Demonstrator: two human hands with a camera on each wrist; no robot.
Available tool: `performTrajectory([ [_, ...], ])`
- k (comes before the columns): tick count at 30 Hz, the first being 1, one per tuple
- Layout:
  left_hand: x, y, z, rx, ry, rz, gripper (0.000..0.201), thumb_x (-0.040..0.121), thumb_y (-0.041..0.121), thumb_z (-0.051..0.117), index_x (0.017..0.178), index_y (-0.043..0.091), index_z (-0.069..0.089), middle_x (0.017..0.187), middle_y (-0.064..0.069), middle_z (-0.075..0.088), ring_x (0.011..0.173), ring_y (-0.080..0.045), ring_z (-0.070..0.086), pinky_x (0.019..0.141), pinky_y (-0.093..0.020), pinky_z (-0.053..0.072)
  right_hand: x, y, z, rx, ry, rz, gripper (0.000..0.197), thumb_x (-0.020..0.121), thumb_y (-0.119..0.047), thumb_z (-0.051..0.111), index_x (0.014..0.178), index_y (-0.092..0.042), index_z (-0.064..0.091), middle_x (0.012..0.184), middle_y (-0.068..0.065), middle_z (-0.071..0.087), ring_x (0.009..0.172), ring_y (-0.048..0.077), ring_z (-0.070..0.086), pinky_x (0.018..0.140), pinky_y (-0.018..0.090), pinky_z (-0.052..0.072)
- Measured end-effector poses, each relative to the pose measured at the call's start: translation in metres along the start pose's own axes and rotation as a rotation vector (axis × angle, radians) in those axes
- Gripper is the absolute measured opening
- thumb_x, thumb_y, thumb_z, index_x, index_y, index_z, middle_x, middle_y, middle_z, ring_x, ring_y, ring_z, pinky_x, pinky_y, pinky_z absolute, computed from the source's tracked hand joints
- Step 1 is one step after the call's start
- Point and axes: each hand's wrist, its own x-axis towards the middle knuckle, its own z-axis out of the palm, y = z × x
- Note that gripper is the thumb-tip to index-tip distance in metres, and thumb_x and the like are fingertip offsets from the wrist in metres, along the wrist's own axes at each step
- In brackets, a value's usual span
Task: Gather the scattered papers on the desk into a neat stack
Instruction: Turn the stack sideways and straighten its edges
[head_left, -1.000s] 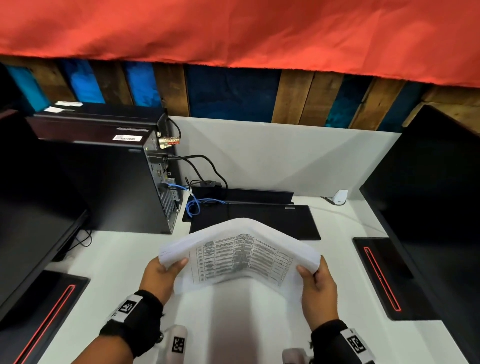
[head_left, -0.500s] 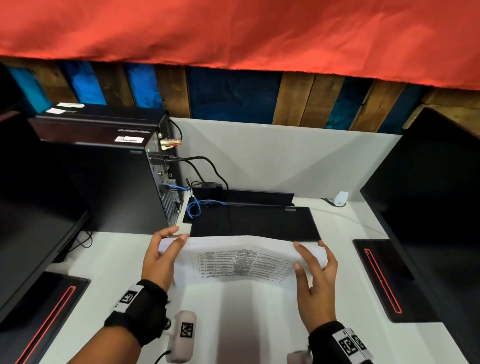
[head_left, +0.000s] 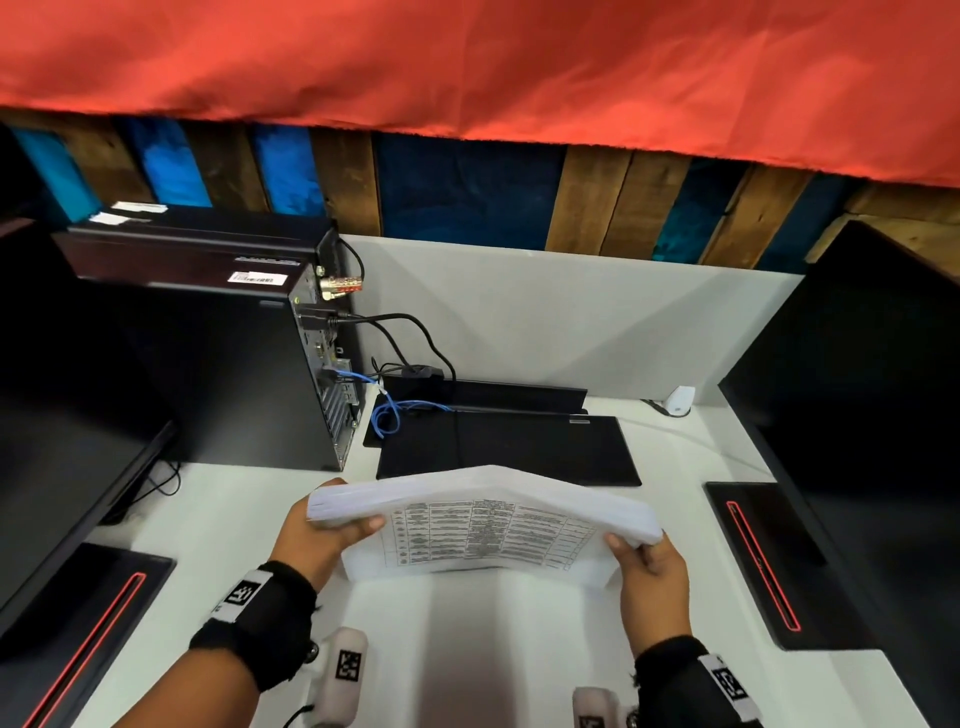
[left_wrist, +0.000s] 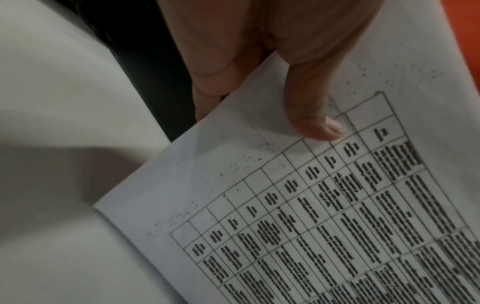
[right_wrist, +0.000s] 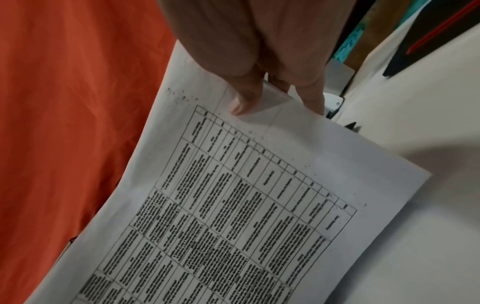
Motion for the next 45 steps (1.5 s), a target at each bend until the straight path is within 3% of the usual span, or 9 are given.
performTrajectory([
  [8, -0.002, -0.004, 0.007, 0.040, 0.015, -0.066, 0.023, 0.070, -0.012, 0.072, 0.080, 0.007, 0.066, 0.067, 0.011, 0.075, 0.065, 0.001, 0.066, 0.064, -0.006, 0.051, 0.002, -0.050, -0.015, -0.476, -0.149, -0.210, 0.033, 0.072, -0.004, 0.080, 0.091, -0.027, 0.067, 0.099, -0.015, 0.066, 0.089, -0.010, 0.058, 0.080, 0.004, 0.043],
  [13, -0.004, -0.002, 0.009, 0.058, 0.040, -0.080, 0.021, 0.071, -0.011, 0.071, 0.082, 0.007, 0.067, 0.064, 0.011, 0.074, 0.069, -0.011, 0.066, 0.062, -0.010, 0.052, 0.003, -0.071, 0.019, -1.268, -0.292, -0.602, 0.023, 0.071, -0.038, 0.072, 0.093, -0.035, 0.066, 0.086, -0.013, 0.068, 0.081, 0.010, 0.067, 0.084, 0.039, 0.044],
  [17, -0.004, 0.002, 0.015, 0.037, 0.054, -0.093, 0.021, 0.071, -0.009, 0.072, 0.085, 0.005, 0.069, 0.079, -0.004, 0.073, 0.084, -0.029, 0.065, 0.074, -0.028, 0.050, -0.008, -0.075, 0.062, -1.388, -0.396, -0.700, 0.025, 0.051, -0.021, 0.080, 0.067, -0.028, 0.062, 0.057, -0.009, 0.063, 0.051, 0.013, 0.063, 0.052, 0.025, 0.042],
  [25, -0.004, 0.002, 0.052, -0.010, 0.212, -0.108, 0.075, 0.077, 0.001, 0.071, 0.140, 0.015, 0.032, 0.136, -0.009, 0.047, 0.124, -0.026, 0.044, 0.105, -0.040, 0.037, 0.007, -0.091, 0.031, -1.132, -0.230, -0.421, 0.024, 0.076, -0.005, 0.058, 0.089, -0.020, 0.069, 0.080, 0.003, 0.075, 0.076, 0.029, 0.069, 0.064, 0.034, 0.052],
  [28, -0.010, -0.003, 0.086, -0.120, -0.003, -0.342, 0.080, 0.083, 0.019, 0.069, 0.145, 0.024, 0.019, 0.139, -0.005, 0.045, 0.123, -0.026, 0.046, 0.103, -0.051, 0.035, 0.020, -0.092, -0.010, -0.770, -0.115, -0.177, 0.010, 0.082, -0.009, 0.067, 0.086, -0.016, 0.073, 0.081, 0.005, 0.074, 0.077, 0.023, 0.067, 0.071, 0.031, 0.053],
  [33, -0.027, -0.001, 0.158, -0.056, -0.406, -0.480, 0.030, 0.094, 0.018, 0.051, 0.124, 0.020, 0.046, 0.106, -0.001, 0.061, 0.090, -0.017, 0.059, 0.082, -0.040, 0.051, 0.032, -0.048, -0.073, -0.451, 0.051, 0.159, 0.027, 0.077, 0.000, 0.075, 0.069, -0.023, 0.064, 0.068, -0.006, 0.062, 0.073, 0.017, 0.058, 0.074, 0.026, 0.044],
  [37, -0.025, -0.022, 0.204, 0.153, -0.578, -0.490, 0.015, 0.093, 0.009, 0.048, 0.107, 0.011, 0.054, 0.109, -0.018, 0.064, 0.091, -0.031, 0.065, 0.079, -0.051, 0.057, 0.037, -0.009, -0.120, -0.636, 0.180, 0.345, 0.023, 0.079, -0.005, 0.074, 0.090, 0.014, 0.067, 0.100, 0.027, 0.070, 0.102, 0.040, 0.064, 0.088, 0.039, 0.049],
  [42, -0.029, -0.058, 0.247, 0.473, -0.545, -0.477, 0.018, 0.085, 0.020, 0.058, 0.079, 0.017, 0.042, 0.100, -0.014, 0.059, 0.103, -0.036, 0.063, 0.084, -0.051, 0.055, 0.038, 0.023, -0.149, -0.898, 0.104, 0.459, 0.015, 0.080, -0.016, 0.069, 0.070, -0.005, 0.066, 0.087, 0.017, 0.067, 0.097, 0.032, 0.066, 0.073, 0.028, 0.046],
  [45, -0.040, -0.063, 0.262, 0.540, -0.520, -0.485, 0.028, 0.086, 0.025, 0.057, 0.070, 0.022, 0.035, 0.093, -0.010, 0.053, 0.101, -0.037, 0.064, 0.085, -0.049, 0.055, 0.041, 0.038, -0.157, -0.958, 0.088, 0.476, 0.025, 0.083, -0.017, 0.067, 0.101, -0.001, 0.070, 0.112, 0.016, 0.069, 0.109, 0.030, 0.062, 0.085, 0.029, 0.048],
])
